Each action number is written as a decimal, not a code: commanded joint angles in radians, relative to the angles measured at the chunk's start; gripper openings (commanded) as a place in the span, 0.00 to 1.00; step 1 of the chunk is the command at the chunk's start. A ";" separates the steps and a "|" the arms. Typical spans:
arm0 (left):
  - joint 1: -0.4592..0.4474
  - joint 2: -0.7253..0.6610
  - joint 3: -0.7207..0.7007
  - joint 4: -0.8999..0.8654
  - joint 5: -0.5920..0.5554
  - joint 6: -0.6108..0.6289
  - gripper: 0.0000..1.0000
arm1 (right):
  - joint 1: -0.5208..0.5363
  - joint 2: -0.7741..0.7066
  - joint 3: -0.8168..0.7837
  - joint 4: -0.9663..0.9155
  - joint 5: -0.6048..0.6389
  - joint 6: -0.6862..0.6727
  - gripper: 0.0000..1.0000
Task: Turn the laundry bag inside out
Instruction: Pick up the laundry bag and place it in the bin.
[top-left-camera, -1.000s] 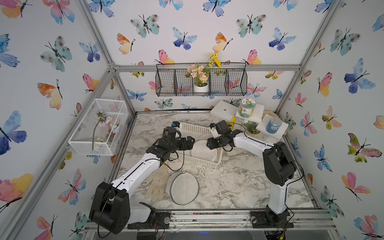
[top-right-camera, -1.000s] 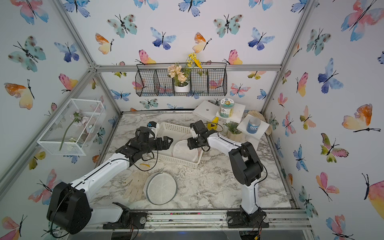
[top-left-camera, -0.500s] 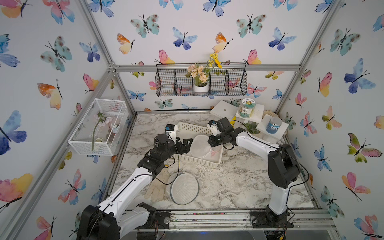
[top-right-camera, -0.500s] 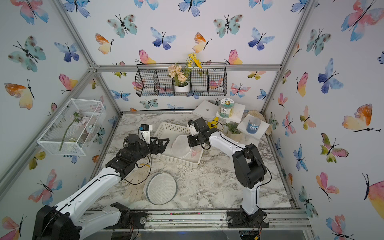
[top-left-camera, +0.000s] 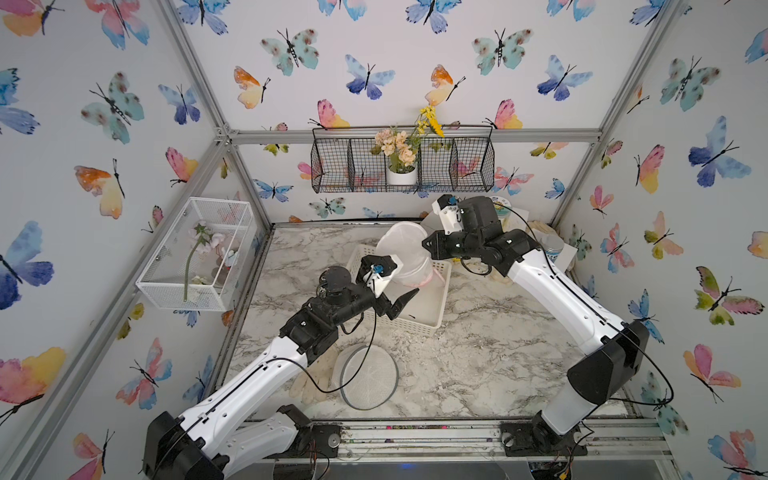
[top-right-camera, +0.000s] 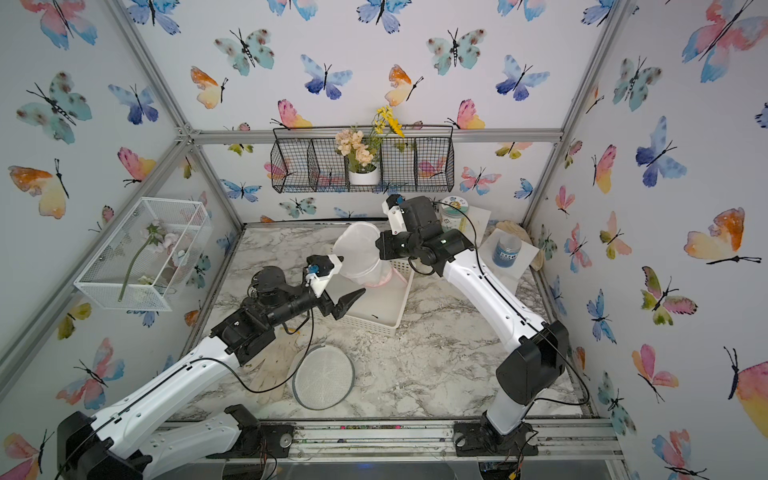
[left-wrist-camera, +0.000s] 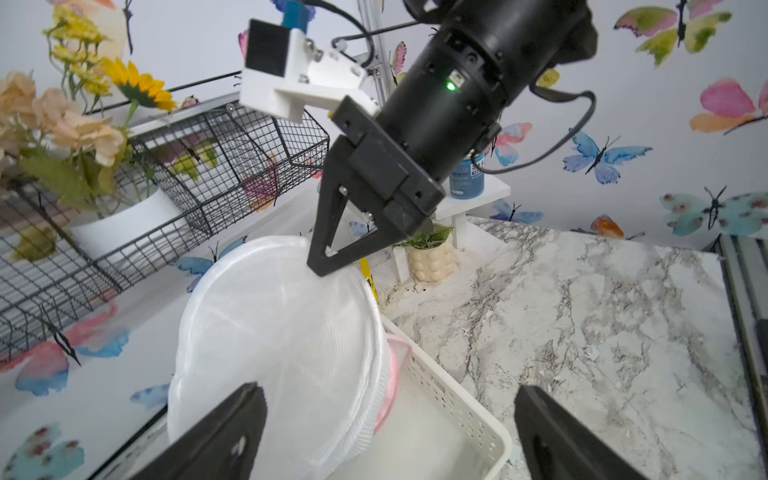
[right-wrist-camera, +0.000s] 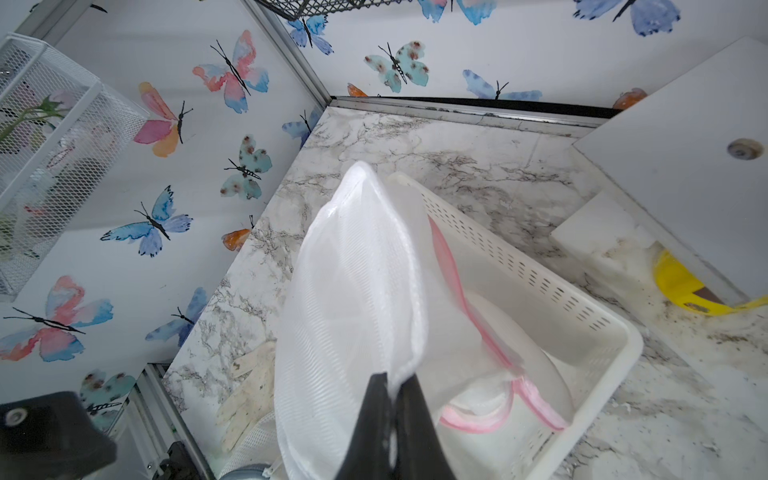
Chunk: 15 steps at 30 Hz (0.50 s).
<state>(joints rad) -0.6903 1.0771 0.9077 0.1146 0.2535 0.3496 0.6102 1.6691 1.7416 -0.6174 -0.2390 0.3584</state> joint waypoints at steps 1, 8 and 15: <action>-0.029 0.037 0.033 -0.015 -0.109 0.187 0.98 | 0.000 -0.035 0.031 -0.102 0.000 0.022 0.02; -0.032 0.084 0.085 -0.027 -0.109 0.265 0.91 | 0.000 -0.116 0.015 -0.122 -0.001 0.043 0.02; -0.034 0.118 0.128 -0.084 -0.073 0.337 0.77 | 0.000 -0.166 0.002 -0.125 -0.001 0.066 0.02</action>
<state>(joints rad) -0.7219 1.1831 1.0065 0.0769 0.1699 0.6266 0.6102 1.5196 1.7458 -0.7265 -0.2390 0.4042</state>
